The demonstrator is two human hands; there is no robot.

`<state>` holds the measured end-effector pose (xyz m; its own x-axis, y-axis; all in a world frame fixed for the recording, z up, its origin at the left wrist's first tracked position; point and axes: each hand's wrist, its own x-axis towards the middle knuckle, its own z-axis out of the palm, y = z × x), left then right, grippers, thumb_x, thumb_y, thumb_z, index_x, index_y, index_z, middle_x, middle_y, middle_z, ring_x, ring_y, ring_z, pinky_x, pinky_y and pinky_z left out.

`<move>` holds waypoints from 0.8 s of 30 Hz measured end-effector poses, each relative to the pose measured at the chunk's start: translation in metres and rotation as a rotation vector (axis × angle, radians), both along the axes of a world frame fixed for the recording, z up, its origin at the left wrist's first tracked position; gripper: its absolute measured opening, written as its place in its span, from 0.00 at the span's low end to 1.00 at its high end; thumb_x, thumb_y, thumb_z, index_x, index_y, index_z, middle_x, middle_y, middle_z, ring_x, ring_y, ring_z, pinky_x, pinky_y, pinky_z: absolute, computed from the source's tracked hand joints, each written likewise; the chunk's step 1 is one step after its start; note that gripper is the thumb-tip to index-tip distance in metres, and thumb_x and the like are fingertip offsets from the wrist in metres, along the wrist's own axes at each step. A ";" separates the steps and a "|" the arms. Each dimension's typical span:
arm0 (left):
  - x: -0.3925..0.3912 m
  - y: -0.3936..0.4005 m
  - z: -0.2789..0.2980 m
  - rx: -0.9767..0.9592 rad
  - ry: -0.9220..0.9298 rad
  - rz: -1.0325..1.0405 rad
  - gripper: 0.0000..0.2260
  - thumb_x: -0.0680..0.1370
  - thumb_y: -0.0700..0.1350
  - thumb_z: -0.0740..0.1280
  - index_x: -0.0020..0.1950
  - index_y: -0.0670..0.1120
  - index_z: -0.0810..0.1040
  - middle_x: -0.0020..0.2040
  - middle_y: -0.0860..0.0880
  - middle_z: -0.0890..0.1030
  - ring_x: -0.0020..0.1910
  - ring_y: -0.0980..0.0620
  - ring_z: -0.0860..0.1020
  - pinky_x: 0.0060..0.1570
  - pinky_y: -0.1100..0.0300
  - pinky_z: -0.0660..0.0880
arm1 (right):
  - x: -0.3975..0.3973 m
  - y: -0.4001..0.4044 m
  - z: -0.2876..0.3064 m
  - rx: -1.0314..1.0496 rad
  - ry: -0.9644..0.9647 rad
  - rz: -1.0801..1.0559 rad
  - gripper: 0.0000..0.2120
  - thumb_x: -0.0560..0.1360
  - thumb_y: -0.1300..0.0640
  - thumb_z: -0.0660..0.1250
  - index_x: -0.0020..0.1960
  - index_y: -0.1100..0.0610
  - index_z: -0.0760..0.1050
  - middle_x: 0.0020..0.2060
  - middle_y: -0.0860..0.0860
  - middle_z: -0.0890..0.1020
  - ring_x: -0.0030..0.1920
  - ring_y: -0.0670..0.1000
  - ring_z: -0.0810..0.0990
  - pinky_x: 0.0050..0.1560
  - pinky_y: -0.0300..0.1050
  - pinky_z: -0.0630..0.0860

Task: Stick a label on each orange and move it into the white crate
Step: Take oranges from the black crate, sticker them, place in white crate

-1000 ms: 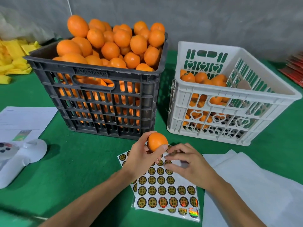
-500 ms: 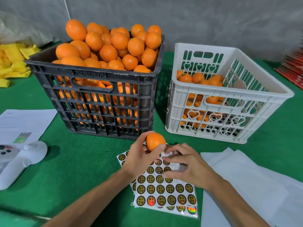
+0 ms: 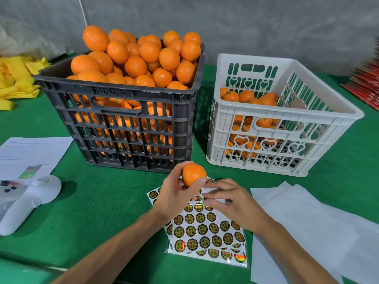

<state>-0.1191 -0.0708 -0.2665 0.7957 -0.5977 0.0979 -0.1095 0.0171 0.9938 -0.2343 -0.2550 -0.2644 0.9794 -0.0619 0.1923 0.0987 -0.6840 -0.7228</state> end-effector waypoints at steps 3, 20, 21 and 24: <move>-0.001 0.000 0.000 0.006 -0.004 -0.010 0.25 0.75 0.57 0.77 0.69 0.58 0.74 0.52 0.45 0.84 0.39 0.48 0.86 0.41 0.60 0.82 | 0.000 0.003 0.001 0.101 0.019 -0.036 0.09 0.76 0.49 0.75 0.55 0.47 0.87 0.60 0.36 0.82 0.64 0.45 0.73 0.63 0.40 0.74; -0.001 -0.002 0.001 0.022 -0.002 -0.017 0.23 0.77 0.52 0.77 0.69 0.57 0.74 0.52 0.42 0.83 0.39 0.48 0.86 0.41 0.60 0.82 | 0.011 0.010 0.002 0.174 -0.027 -0.288 0.08 0.81 0.49 0.68 0.48 0.50 0.83 0.41 0.43 0.84 0.43 0.45 0.82 0.47 0.47 0.80; -0.001 -0.002 0.000 0.022 0.004 -0.015 0.23 0.77 0.52 0.77 0.69 0.57 0.74 0.52 0.42 0.84 0.39 0.48 0.86 0.41 0.60 0.82 | 0.014 0.012 0.005 0.286 -0.062 -0.398 0.09 0.81 0.47 0.67 0.46 0.50 0.82 0.38 0.44 0.84 0.40 0.46 0.82 0.44 0.45 0.79; 0.001 -0.004 -0.003 0.034 0.010 -0.016 0.25 0.75 0.55 0.78 0.69 0.59 0.74 0.53 0.43 0.84 0.41 0.48 0.86 0.41 0.61 0.82 | 0.024 0.021 0.016 0.204 -0.318 -0.649 0.10 0.83 0.49 0.66 0.48 0.51 0.82 0.41 0.42 0.83 0.46 0.45 0.81 0.49 0.44 0.77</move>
<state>-0.1178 -0.0745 -0.2693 0.7869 -0.6131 0.0696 -0.0994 -0.0147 0.9949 -0.2102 -0.2337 -0.2480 0.6329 -0.6732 0.3825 -0.0539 -0.5311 -0.8456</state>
